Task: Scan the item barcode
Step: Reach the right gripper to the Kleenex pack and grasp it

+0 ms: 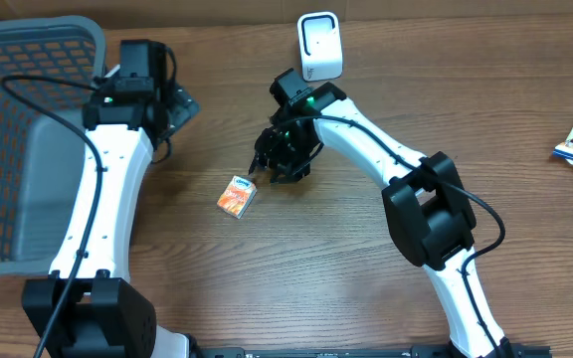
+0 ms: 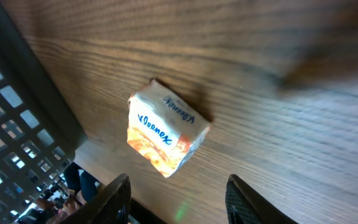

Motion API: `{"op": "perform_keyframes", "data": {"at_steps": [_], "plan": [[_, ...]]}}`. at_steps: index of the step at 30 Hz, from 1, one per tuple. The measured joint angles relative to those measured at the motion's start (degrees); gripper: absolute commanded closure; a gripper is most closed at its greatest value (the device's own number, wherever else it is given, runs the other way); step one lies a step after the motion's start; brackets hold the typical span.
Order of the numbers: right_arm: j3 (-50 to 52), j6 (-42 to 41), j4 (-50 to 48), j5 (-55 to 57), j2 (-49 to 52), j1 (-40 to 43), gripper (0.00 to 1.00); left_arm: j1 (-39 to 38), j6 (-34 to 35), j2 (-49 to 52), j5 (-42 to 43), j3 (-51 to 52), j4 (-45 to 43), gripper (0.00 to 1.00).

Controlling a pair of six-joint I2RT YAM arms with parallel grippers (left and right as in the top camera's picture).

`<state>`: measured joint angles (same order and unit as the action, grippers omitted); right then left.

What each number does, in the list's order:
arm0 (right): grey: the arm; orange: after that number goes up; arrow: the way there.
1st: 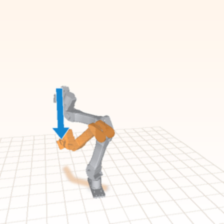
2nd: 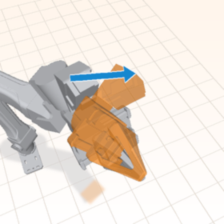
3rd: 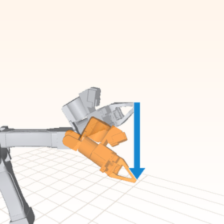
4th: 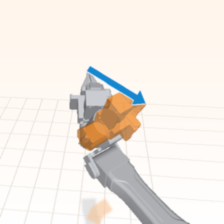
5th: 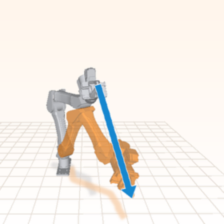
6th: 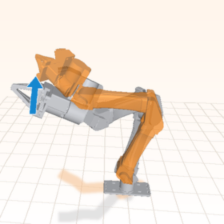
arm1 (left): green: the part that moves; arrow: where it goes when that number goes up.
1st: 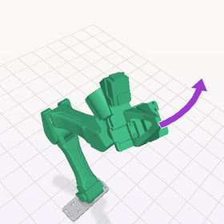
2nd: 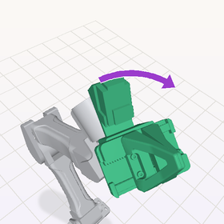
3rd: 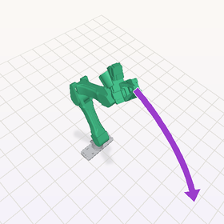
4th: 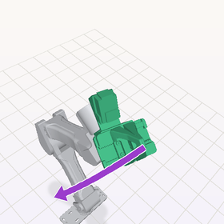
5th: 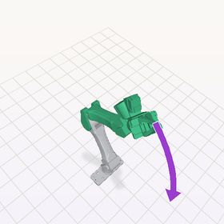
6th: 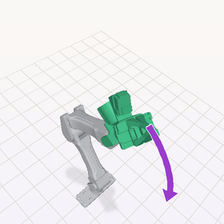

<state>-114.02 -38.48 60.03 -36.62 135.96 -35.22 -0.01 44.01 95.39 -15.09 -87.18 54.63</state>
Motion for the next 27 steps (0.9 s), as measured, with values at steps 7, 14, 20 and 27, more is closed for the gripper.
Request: {"op": "perform_keyframes", "data": {"at_steps": [7, 14, 20, 27], "plan": [[0.0, -5.9, 0.8, 4.1, 0.0, -4.7, 0.50, 2.8, 0.8, 0.0, -2.1, 0.0, 0.0, 0.00], [0.0, -13.0, 0.9, 11.9, 0.0, -9.7, 0.55, 2.8, 0.8, 0.0, -2.3, 0.0, 0.5, 0.00], [0.0, -17.2, 0.3, 18.7, 0.0, -11.6, 0.57, 2.8, 0.8, 0.0, -2.3, 0.0, 0.7, 0.00], [1.1, -19.2, -4.7, 23.6, 0.0, -11.8, 0.62, 2.8, 0.8, 0.0, -2.3, 0.0, 0.7, 0.00]]}}
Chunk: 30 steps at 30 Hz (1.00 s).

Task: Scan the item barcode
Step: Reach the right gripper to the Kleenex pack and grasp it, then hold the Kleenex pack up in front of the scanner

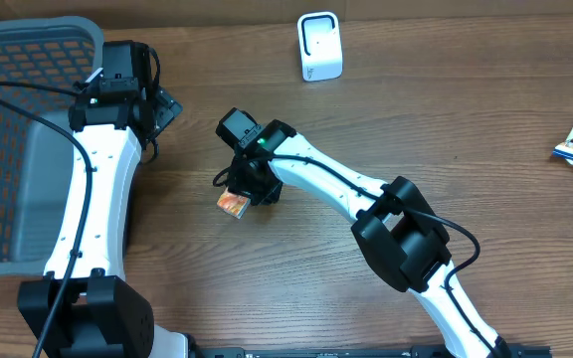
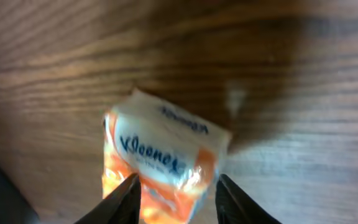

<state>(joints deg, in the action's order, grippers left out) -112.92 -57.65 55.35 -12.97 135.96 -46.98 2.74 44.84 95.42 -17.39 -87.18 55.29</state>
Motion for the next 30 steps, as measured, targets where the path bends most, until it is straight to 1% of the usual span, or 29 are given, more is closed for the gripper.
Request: {"op": "perform_keyframes", "data": {"at_steps": [2, 6, 9, 10, 12, 15, 16, 18, 19, 21, 22, 24, 27, 30], "plan": [[1.1, -0.5, -0.6, 0.3, 0.0, 0.0, 0.62, 0.0, 0.0, 0.0, 0.0, 0.0, 0.0, 0.00], [2.1, -1.2, -0.7, 0.5, 0.0, 0.0, 0.67, 0.0, 0.0, 0.0, 0.0, 0.0, 0.0, 0.00], [2.1, -1.3, 0.6, 1.6, -0.1, 0.0, 0.73, 0.0, 0.0, 0.0, 0.0, 0.0, 0.0, 0.00], [2.1, -1.4, 1.3, 2.1, -0.3, 0.0, 0.76, 0.0, 0.0, 0.0, 0.0, 0.0, 0.0, 0.00], [2.1, -1.3, 2.5, 2.8, -0.5, 0.1, 0.81, 0.0, 0.0, 0.0, 0.0, 0.0, 0.0, 0.00], [2.1, 0.6, 3.8, 3.1, -0.7, 1.0, 0.83, 0.0, 0.0, 0.0, 0.0, 0.0, 0.0, 0.00], [2.1, 2.0, 4.3, 3.1, -0.8, 1.6, 0.85, 0.0, 0.0, 0.0, 0.0, 0.0, 0.0, 0.00], [2.0, 4.5, 6.3, 3.0, -0.9, 3.6, 0.96, 0.0, 0.0, 0.0, 0.0, 0.0, 0.0, 0.00], [1.9, 5.4, 6.9, 2.9, -1.0, 4.4, 0.96, 0.0, 0.0, 0.0, 0.0, 0.0, 0.0, 0.00], [1.5, 9.7, 8.8, 3.1, -1.0, 7.0, 0.96, 0.0, 0.0, 0.0, 0.0, 0.0, 0.0, 0.00], [1.4, 11.5, 9.4, 3.2, -1.0, 8.2, 0.93, 0.0, 0.0, 0.0, 0.0, 0.0, 0.0, 0.00], [0.5, 18.9, 12.7, 4.2, -1.0, 13.2, 0.82, 0.0, 0.0, 0.0, 0.0, 0.0, 0.0, 0.00], [-1.4, 26.3, 17.9, 5.2, -1.0, 17.9, 0.67, 0.0, 0.0, 0.0, 0.0, 0.0, 0.0, 0.00], [-3.7, 32.8, 21.4, 5.2, -1.0, 22.4, 0.66, 0.0, 0.0, 0.0, 0.0, 0.0, 0.0, 0.00]]}}
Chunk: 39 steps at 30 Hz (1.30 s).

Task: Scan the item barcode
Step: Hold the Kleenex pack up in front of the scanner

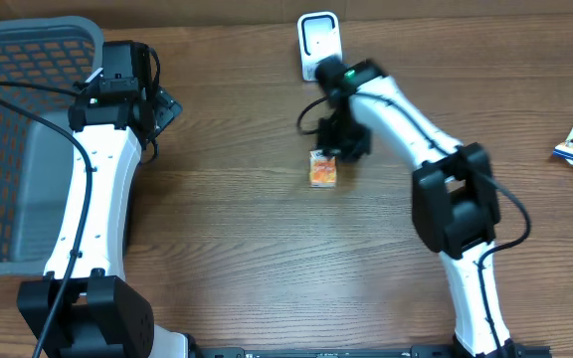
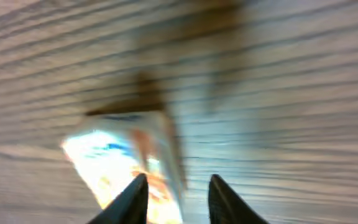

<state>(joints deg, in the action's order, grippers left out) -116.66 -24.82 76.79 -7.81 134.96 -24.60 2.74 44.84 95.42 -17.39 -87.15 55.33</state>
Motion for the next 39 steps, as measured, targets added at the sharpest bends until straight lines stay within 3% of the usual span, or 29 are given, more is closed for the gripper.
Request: {"op": "perform_keyframes", "data": {"at_steps": [5, 20, 31, 39], "plan": [[-0.3, 5.1, 1.9, -3.1, 0.0, 1.9, 0.64, 0.0, 0.0, 0.0, 0.0, 0.0, 0.0, 0.00], [7.1, 9.5, -6.4, -8.7, 0.0, -1.0, 0.60, 0.0, 0.0, 0.0, 0.0, 0.0, 0.0, 0.00], [8.8, 9.7, -7.0, -11.1, -0.6, -0.5, 0.96, 0.0, 0.0, 0.0, 0.0, 0.0, 0.0, 0.00], [2.7, 12.1, 1.1, -14.3, -0.4, 1.5, 0.96, 0.0, 0.0, 0.0, 0.0, 0.0, 0.0, 0.00]]}}
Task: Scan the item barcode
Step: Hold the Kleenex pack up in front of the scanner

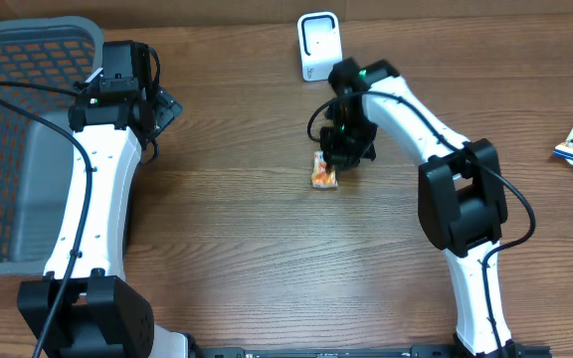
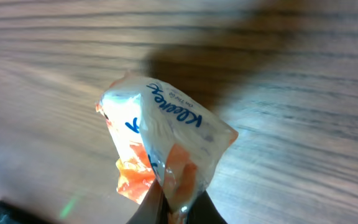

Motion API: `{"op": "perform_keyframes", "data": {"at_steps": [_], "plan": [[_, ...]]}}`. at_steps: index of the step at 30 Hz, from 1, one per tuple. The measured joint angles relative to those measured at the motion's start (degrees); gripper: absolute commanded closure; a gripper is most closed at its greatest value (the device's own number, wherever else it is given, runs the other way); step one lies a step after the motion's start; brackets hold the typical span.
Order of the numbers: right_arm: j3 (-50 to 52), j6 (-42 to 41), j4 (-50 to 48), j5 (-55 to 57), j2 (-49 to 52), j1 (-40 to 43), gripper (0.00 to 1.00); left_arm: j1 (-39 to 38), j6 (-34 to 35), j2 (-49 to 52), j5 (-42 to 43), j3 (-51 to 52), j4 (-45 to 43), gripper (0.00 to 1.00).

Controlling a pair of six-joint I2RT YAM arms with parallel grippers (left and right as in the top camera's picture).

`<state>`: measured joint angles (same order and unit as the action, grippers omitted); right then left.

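Observation:
A small Kleenex tissue pack (image 2: pixel 166 143), white and orange with blue lettering, hangs pinched by its lower edge in my right gripper (image 2: pixel 178 198), which is shut on it. From overhead the pack (image 1: pixel 322 172) shows just below and left of the right gripper (image 1: pixel 336 159), above the wooden table. The white barcode scanner (image 1: pixel 319 46) stands upright at the table's far edge, a short way beyond the gripper. My left gripper (image 1: pixel 167 104) rests far to the left beside the basket; whether it is open or shut does not show.
A grey mesh basket (image 1: pixel 28 149) fills the left side of the table. A colourful snack bag lies at the right edge. The wooden table (image 1: pixel 267 259) spreads between the two arms.
The pack stays in my right gripper in front of the scanner. The wrist has turned a little, and the fingers now sit close together on the pack's squeezed edge. Left arm unchanged.
The pack first lay on the table left of centre, my right gripper open beside it. Then the open fingers stood on either side of it. After that the pack was in the gripper near the scanner, where it still is.

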<state>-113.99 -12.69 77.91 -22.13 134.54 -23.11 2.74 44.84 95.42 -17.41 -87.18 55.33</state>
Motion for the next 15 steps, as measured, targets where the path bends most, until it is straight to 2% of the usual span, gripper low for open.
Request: {"op": "perform_keyframes", "data": {"at_steps": [2, 5, 15], "plan": [[-2.8, 3.1, 2.0, -3.7, 0.0, 0.9, 0.96, 0.0, 0.0, 0.0, 0.0, 0.0, 0.0, 0.00], [-7.2, 12.0, 5.4, -14.3, 0.0, 3.0, 0.96, 0.0, 0.0, 0.0, 0.0, 0.0, 0.0, 0.00], [-7.7, 38.2, 17.5, -39.6, 0.0, 10.6, 0.96, 0.0, 0.0, 0.0, 0.0, 0.0, 0.0, 0.00]]}}
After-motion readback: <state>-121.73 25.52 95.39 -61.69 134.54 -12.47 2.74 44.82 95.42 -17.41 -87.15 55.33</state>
